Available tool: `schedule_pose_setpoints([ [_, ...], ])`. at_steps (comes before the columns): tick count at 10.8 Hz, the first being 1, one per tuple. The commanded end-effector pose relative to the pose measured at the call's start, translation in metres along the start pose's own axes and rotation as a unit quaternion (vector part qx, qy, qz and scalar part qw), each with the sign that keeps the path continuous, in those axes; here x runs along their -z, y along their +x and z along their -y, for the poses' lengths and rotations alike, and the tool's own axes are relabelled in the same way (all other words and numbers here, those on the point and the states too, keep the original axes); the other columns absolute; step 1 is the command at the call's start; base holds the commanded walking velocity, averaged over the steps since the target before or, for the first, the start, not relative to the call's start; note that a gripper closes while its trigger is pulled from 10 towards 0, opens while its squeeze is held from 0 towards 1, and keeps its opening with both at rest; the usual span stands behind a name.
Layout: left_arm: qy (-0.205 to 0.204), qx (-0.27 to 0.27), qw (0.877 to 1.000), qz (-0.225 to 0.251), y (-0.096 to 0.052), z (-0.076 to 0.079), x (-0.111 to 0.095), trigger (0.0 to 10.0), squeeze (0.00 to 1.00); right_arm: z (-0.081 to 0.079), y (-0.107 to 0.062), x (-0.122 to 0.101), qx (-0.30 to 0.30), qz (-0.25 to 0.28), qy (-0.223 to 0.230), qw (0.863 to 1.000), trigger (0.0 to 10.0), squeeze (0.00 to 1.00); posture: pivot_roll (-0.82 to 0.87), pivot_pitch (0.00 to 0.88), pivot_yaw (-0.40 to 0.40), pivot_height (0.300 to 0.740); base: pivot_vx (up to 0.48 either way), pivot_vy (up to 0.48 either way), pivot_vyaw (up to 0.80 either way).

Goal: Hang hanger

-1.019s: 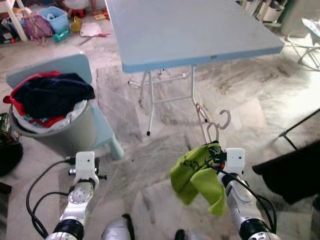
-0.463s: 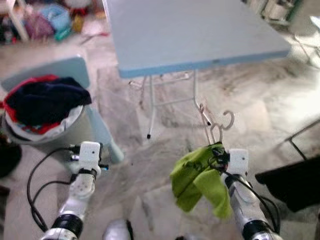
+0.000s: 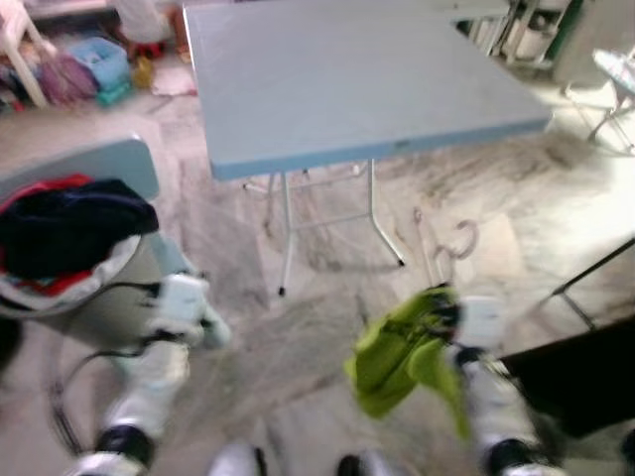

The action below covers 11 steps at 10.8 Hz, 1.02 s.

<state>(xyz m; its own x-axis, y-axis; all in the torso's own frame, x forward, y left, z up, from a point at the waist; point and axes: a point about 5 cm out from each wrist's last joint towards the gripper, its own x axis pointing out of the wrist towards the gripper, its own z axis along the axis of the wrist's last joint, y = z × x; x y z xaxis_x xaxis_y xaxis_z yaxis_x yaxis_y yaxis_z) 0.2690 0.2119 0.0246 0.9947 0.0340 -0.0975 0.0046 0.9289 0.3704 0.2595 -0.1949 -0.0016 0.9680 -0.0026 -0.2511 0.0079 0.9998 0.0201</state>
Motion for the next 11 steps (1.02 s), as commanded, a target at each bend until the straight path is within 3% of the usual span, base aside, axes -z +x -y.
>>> schedule_pose_setpoints([
  [1, 0.004, 0.01, 1.0, -0.005, -0.001, 0.004, 0.001, 10.0, 0.0, 0.005, 0.0, -0.005, 0.008, 0.014, -0.007, 1.0, 10.0, 0.0, 0.0, 0.103, -0.033, 0.74, 0.0, 0.0, 0.0],
  [4, 0.01, 0.031, 0.999, 0.004, -0.005, 0.005, -0.003, 10.0, 0.0, 0.011, -0.005, -0.001, 0.026, 0.008, -0.001, 1.0, 10.0, 0.0, -0.01, 0.106, -0.025, 0.74, 0.0, 0.0, 0.0],
  [6, 0.03, 0.042, 0.996, 0.076, -0.005, 0.008, -0.026, 10.0, 0.0, 0.022, -0.007, -0.003, 0.048, 0.016, 0.006, 0.999, 10.0, 0.0, -0.01, 0.113, -0.025, 0.74, 0.0, 0.0, 0.0],
  [8, 0.036, -0.003, 0.996, 0.083, -0.008, 0.01, -0.027, 10.0, 0.0, 0.023, -0.012, 0.0, 0.046, 0.011, 0.002, 0.999, 10.0, 0.0, -0.02, 0.121, -0.041, 0.74, 0.0, 0.0, 0.0],
  [11, -0.003, -0.035, 0.998, 0.055, -0.009, 0.013, -0.023, 10.0, 0.0, 0.021, -0.011, 0.001, 0.038, 0.006, 0.0, 0.999, 10.0, 0.0, -0.02, 0.131, -0.056, 0.74, 0.0, 0.0, 0.0],
])
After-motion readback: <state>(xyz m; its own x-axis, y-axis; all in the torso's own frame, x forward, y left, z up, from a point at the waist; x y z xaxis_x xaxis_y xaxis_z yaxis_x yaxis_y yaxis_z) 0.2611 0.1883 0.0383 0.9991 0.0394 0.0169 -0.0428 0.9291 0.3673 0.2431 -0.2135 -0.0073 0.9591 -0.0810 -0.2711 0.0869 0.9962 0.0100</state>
